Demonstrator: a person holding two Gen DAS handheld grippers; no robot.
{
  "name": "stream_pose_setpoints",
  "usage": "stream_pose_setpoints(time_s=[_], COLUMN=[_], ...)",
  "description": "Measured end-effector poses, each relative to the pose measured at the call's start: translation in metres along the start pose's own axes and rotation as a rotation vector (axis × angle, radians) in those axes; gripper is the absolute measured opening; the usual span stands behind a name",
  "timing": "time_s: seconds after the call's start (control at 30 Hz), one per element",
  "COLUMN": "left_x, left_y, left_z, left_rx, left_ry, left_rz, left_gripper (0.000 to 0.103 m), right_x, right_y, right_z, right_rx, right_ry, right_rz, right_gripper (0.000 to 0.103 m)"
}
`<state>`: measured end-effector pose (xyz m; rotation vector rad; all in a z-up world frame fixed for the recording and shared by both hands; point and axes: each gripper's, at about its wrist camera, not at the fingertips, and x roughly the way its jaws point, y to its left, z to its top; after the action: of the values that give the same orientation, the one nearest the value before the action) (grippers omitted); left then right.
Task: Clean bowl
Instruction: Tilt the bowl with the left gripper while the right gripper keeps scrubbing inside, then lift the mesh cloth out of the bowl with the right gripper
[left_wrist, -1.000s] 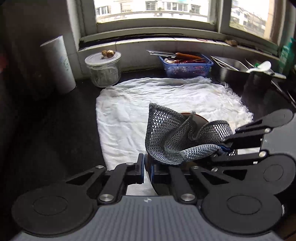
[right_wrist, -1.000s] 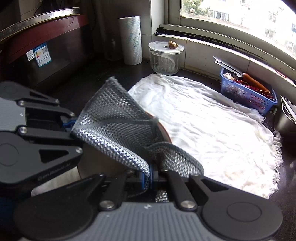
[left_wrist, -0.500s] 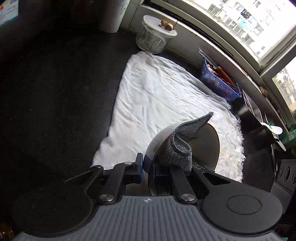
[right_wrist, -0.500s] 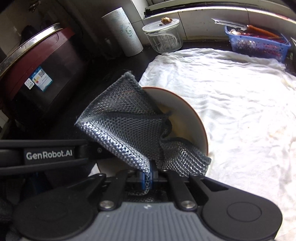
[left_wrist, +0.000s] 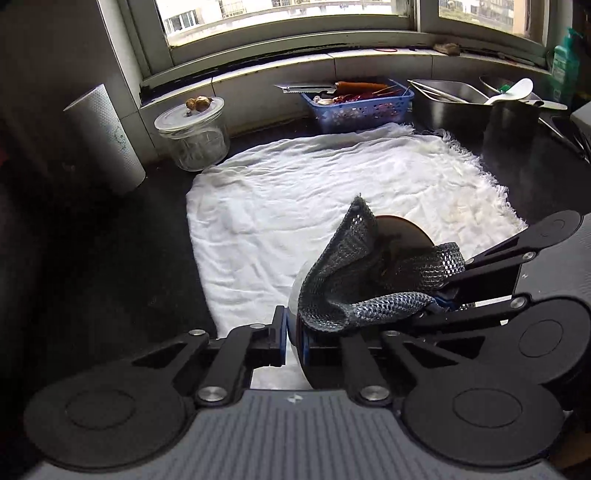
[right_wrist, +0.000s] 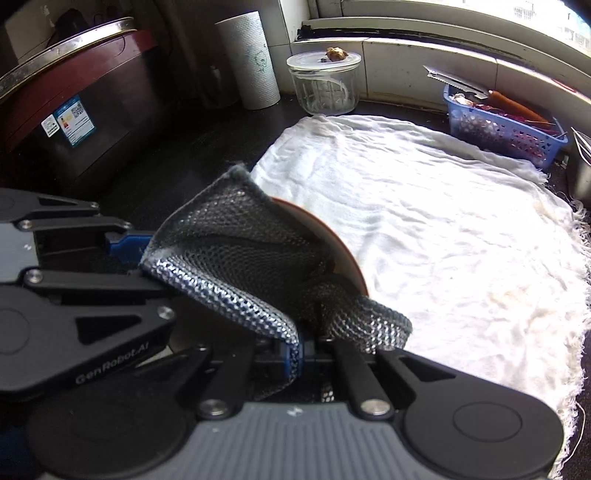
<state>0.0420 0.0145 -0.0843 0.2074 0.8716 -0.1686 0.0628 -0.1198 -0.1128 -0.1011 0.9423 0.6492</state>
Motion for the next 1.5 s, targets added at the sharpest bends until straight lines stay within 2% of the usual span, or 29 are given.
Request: stream_pose_setpoints(time_s=[0.13,0.3,0.37,0.53,0.6,0.7,0.77,0.87,0.97,1.03,1.17,1.33,1.43,1.5], left_x=[-0.007,0.009,0.019,0.022,0.022,0.029,0.032,0.027,0.009,0.008,0.011,0.014,0.017,0.017], left_y=[0.0,0.003,0.005,0.011,0.015,0.031,0.035,0.028,0.002,0.0,0.02,0.033,0.04,0.039], left_z=[0.008,0.01,0.003,-0.009,-0.014,-0.027,-0.032,-0.027,-0.009,-0.004,0.0,0.001,0.0,-0.001], left_rx=[-0.039,-0.199,-0.275,-0.373,-0.453,-0.637,-0.687,-0.575,-0.254,-0.215,-0.305,-0.38,-0.447,-0.454], left_ry=[-0.082,-0.082,-0.056,-0.011,0.026,0.114,0.161,0.14,0.034,0.031,0.068,0.117,0.162,0.173], left_rz=[-0.099,-0.183,-0.205,-0.202,-0.211,-0.264,-0.284,-0.243,-0.11,-0.118,-0.167,-0.181,-0.207,-0.216], left_gripper=[0.007,0.007,0.007,0.007,0.008,0.008,0.007,0.009,0.009,0.007,0.007,0.007,0.007,0.007], right_x=[-0.012,-0.027,-0.025,-0.017,-0.011,-0.004,-0.004,-0.004,-0.004,-0.005,-0.019,-0.056,-0.078,-0.088], right_y=[-0.008,-0.018,-0.022,-0.022,-0.022,-0.022,-0.023,-0.023,-0.023,-0.023,-0.025,-0.027,-0.028,-0.028], right_z=[0.002,0.01,0.01,0.005,0.002,-0.001,-0.001,-0.002,-0.002,-0.003,-0.001,0.001,0.005,0.011], right_rx=[0.011,0.015,0.03,0.055,0.106,0.183,0.184,0.187,0.189,0.179,0.101,0.022,-0.009,-0.034], right_ry=[-0.039,-0.096,-0.092,-0.067,-0.042,-0.012,-0.005,0.004,0.013,0.017,-0.004,-0.088,-0.144,-0.178], right_rz=[-0.032,-0.1,-0.117,-0.146,-0.104,-0.038,-0.022,0.002,0.025,0.03,0.006,-0.001,-0.045,-0.083], right_gripper=[0.003,0.003,0.003,0.002,0.002,0.002,0.002,0.001,0.001,0.002,0.003,0.003,0.003,0.003])
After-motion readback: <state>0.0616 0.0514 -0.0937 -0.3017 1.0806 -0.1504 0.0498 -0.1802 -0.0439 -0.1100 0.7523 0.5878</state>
